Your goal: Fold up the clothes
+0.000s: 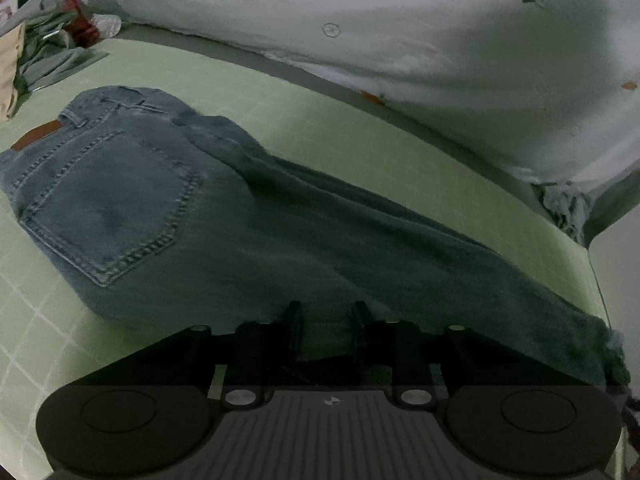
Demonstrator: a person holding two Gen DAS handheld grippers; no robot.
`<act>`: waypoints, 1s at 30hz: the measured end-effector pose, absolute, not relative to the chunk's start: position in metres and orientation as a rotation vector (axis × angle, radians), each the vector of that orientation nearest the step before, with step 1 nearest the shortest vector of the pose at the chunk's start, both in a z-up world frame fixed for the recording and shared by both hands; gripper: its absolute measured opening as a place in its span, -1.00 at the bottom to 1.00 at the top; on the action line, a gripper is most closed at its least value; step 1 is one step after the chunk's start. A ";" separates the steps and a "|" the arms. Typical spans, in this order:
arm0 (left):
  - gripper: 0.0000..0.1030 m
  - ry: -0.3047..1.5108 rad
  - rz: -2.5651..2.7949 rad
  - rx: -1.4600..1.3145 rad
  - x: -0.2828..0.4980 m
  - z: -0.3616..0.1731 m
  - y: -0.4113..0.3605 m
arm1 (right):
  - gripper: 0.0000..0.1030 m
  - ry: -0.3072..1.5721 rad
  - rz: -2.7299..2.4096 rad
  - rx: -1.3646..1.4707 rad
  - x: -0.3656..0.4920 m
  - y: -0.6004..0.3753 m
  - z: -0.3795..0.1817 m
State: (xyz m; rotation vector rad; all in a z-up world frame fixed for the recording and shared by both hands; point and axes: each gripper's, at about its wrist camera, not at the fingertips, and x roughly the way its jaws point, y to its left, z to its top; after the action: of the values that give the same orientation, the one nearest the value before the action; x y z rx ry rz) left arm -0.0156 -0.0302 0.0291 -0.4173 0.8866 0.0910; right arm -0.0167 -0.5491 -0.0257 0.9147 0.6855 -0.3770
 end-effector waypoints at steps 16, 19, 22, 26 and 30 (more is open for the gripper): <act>-0.25 0.880 0.127 -0.397 -0.025 0.035 -0.052 | -0.91 0.654 -0.422 0.612 -0.004 -0.544 0.012; -0.25 0.885 0.132 -0.401 -0.027 0.034 -0.051 | -0.91 0.566 -0.426 0.528 -0.027 -0.542 0.041; -0.25 0.892 0.136 -0.406 -0.029 0.031 -0.051 | -0.81 0.593 -0.442 0.509 -0.032 -0.548 0.037; -0.25 0.902 0.139 -0.406 -0.030 0.027 -0.051 | -0.73 0.749 -0.511 0.616 -0.037 -0.566 -0.007; -0.25 0.899 0.144 -0.416 -0.031 0.026 -0.049 | -0.73 0.729 -0.529 0.579 -0.041 -0.564 -0.003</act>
State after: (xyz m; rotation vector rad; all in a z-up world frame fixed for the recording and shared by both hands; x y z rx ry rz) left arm -0.0313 -0.0486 0.0259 -0.4156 0.8993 0.1438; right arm -0.0415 -0.5637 -0.0035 0.5790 0.7286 -0.5286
